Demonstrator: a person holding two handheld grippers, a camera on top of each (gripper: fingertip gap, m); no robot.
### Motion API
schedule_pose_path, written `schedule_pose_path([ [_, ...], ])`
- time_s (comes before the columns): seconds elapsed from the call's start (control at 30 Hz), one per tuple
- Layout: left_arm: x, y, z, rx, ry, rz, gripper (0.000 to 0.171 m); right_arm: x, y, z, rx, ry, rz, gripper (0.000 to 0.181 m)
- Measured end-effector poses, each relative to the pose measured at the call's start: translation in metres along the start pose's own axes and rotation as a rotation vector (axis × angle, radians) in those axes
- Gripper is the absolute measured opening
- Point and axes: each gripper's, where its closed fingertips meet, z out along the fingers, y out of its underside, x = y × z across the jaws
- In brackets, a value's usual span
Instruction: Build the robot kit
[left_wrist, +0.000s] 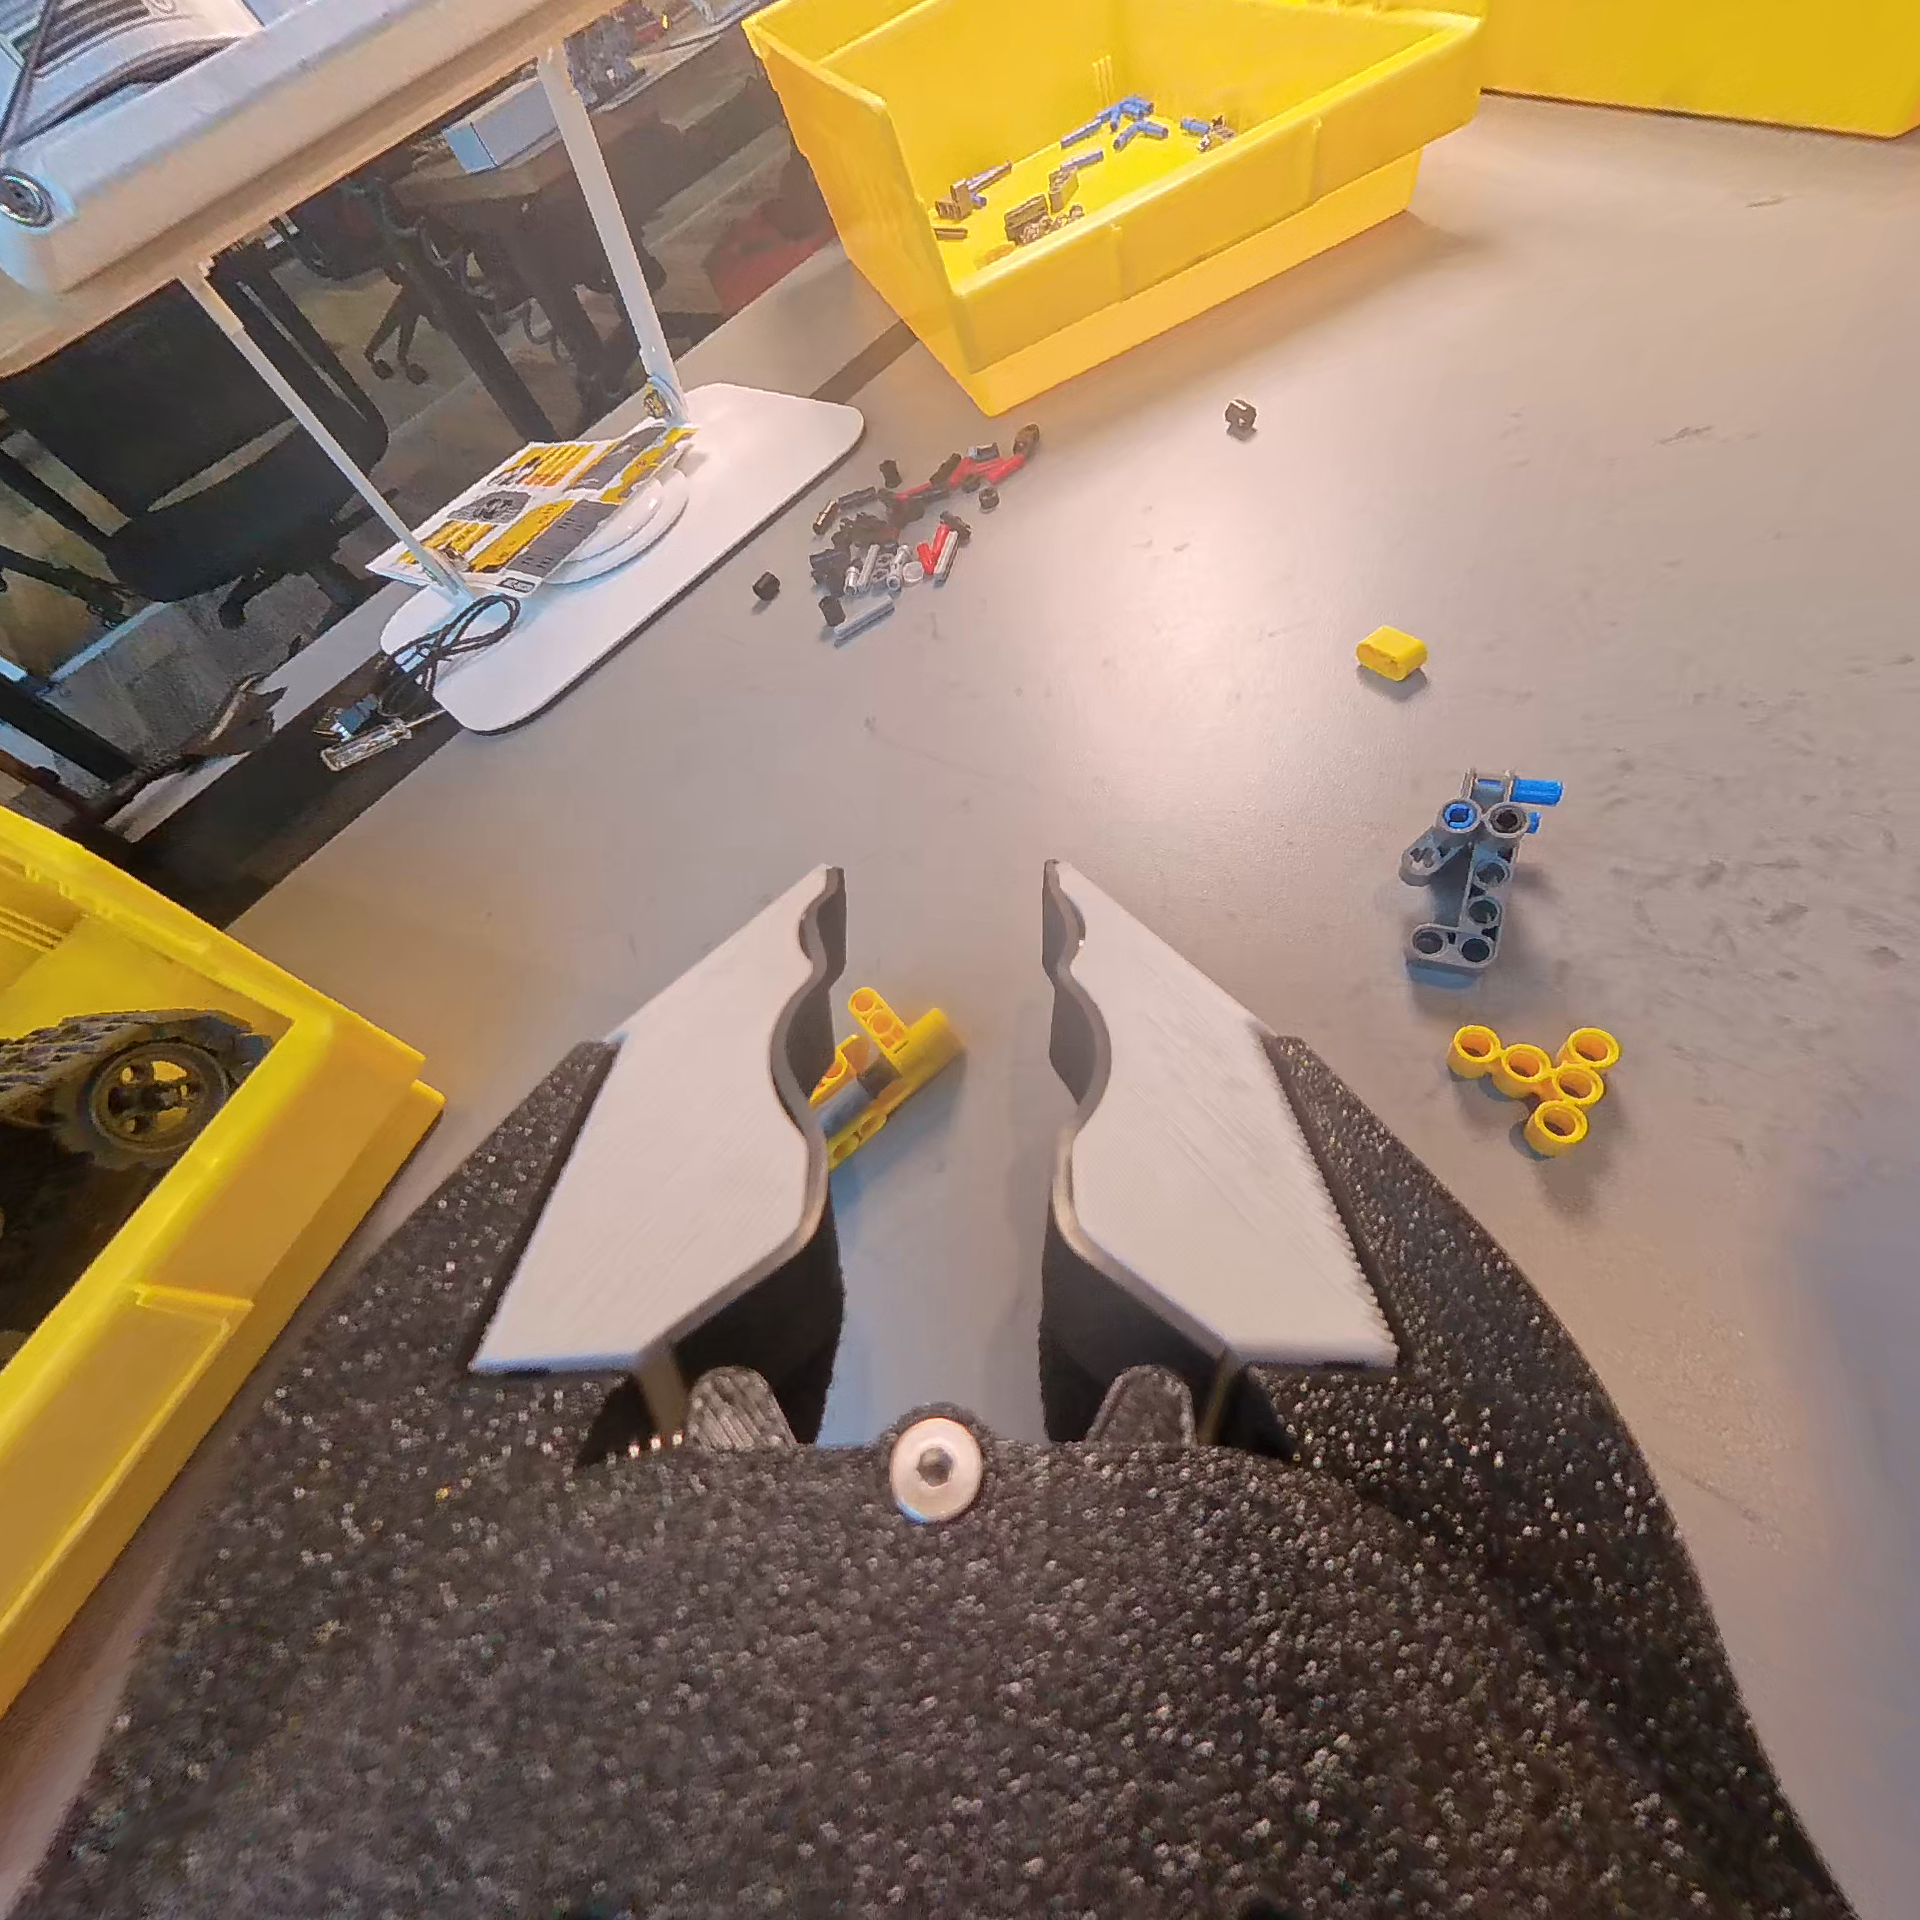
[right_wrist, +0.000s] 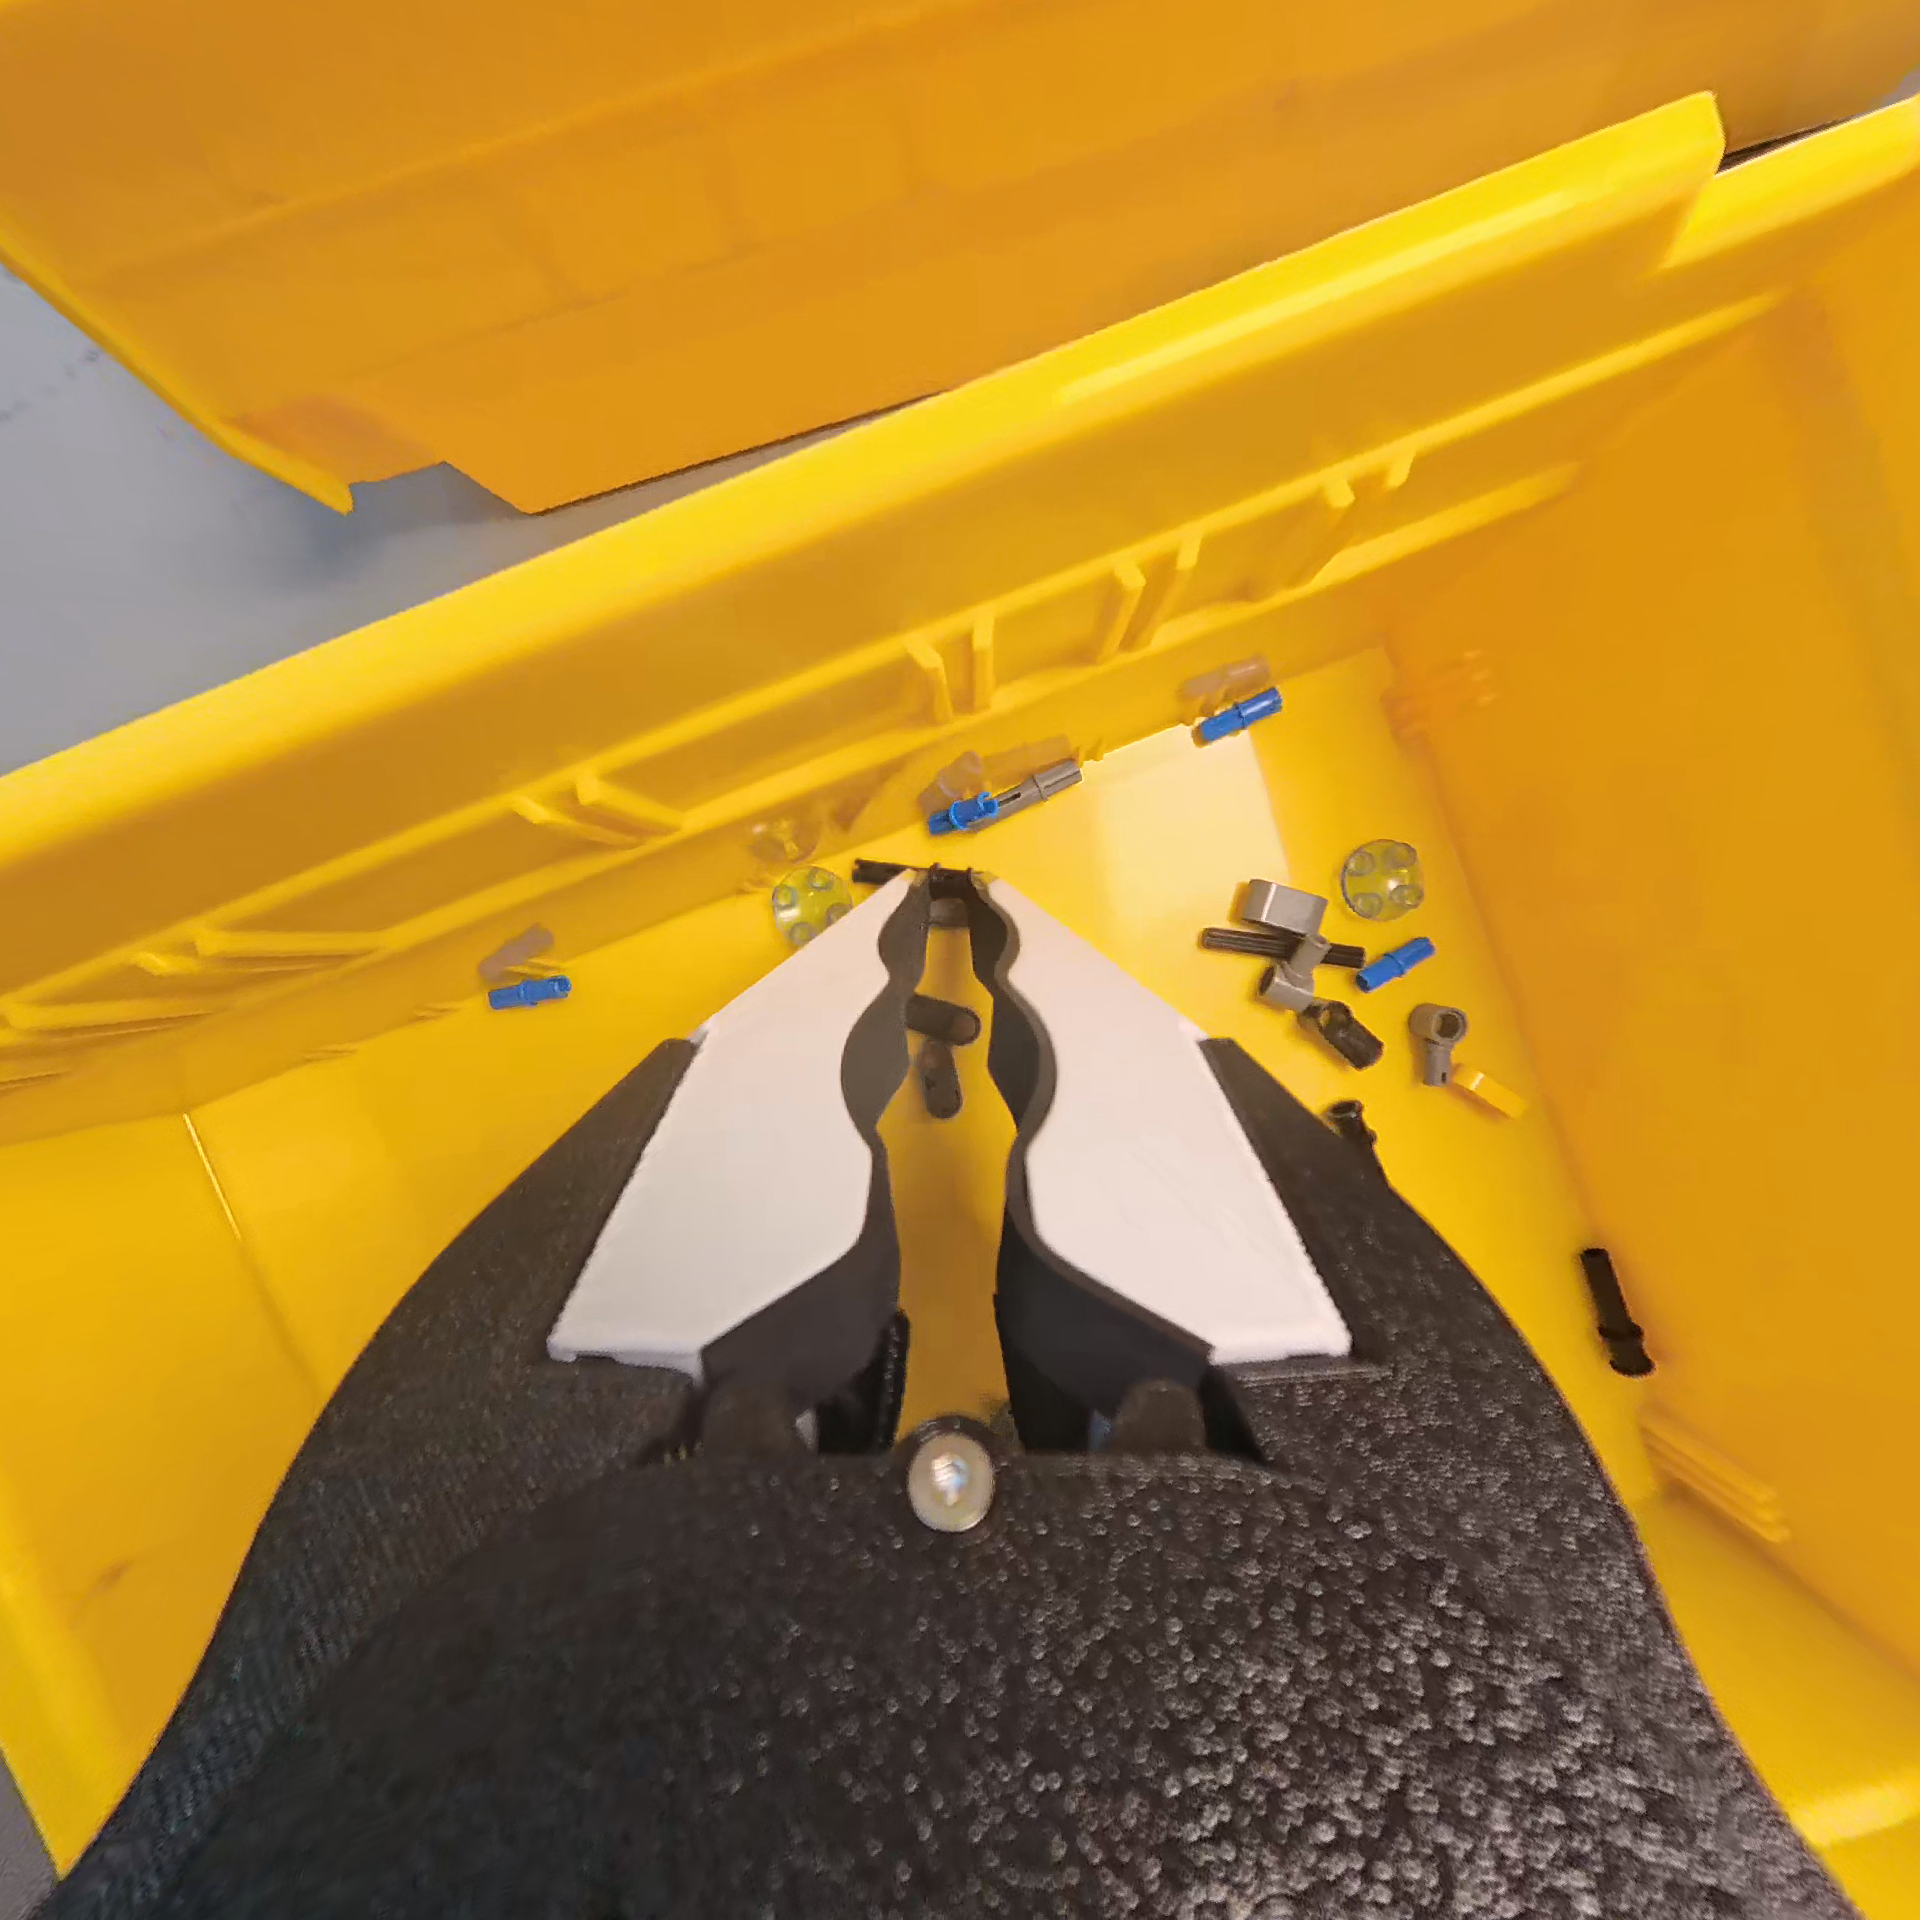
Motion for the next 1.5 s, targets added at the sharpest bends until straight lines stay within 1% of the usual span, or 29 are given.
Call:
schedule_pose_path([
  [0.1,-0.001,0.001,0.000,-0.005,-0.005,0.006,0.037,0.006,0.002,-0.006,0.004,0.032,0.006,0.006],
  [0.27,-0.001,0.002,0.001,-0.009,-0.008,0.004,0.037,0.013,-0.005,-0.019,0.071,0.047,0.033,0.007],
  [0.4,-0.001,0.002,0.001,-0.015,-0.012,0.009,0.037,0.013,-0.006,-0.021,0.083,0.052,0.026,0.007],
  [0.43,-0.001,0.003,0.002,-0.017,-0.013,0.011,0.037,0.014,-0.004,-0.021,0.069,0.062,0.031,0.007],
  [0.53,-0.001,0.003,0.002,-0.022,-0.016,0.017,0.037,0.022,0.014,-0.017,-0.047,0.125,0.011,0.007],
  [0.57,-0.001,0.004,0.002,-0.023,-0.017,0.019,0.037,0.024,0.016,-0.016,-0.060,0.136,0.016,0.008],
  [0.67,-0.001,0.004,0.003,-0.028,-0.021,0.021,0.037,0.033,0.014,-0.017,-0.038,0.174,0.078,0.013],
  [0.87,-0.001,0.005,0.003,-0.032,-0.026,0.025,0.037,0.038,0.011,-0.025,0.013,0.190,0.095,0.015],
  [1.1,-0.004,0.002,0.001,-0.010,-0.025,-0.002,0.037,0.049,0.011,-0.042,0.043,0.263,0.128,0.017],
  [1.3,-0.005,0.001,-0.001,0.001,-0.021,-0.009,0.037,0.066,0.016,-0.056,0.032,0.326,0.196,0.020],
  [1.4,-0.005,0.001,-0.001,0.001,-0.023,-0.012,0.037,0.076,0.019,-0.059,-0.005,0.371,0.210,0.020],
  [1.5,-0.007,0.001,-0.002,0.003,-0.025,-0.017,0.037,0.079,0.027,-0.057,-0.063,0.367,0.239,0.020],
])
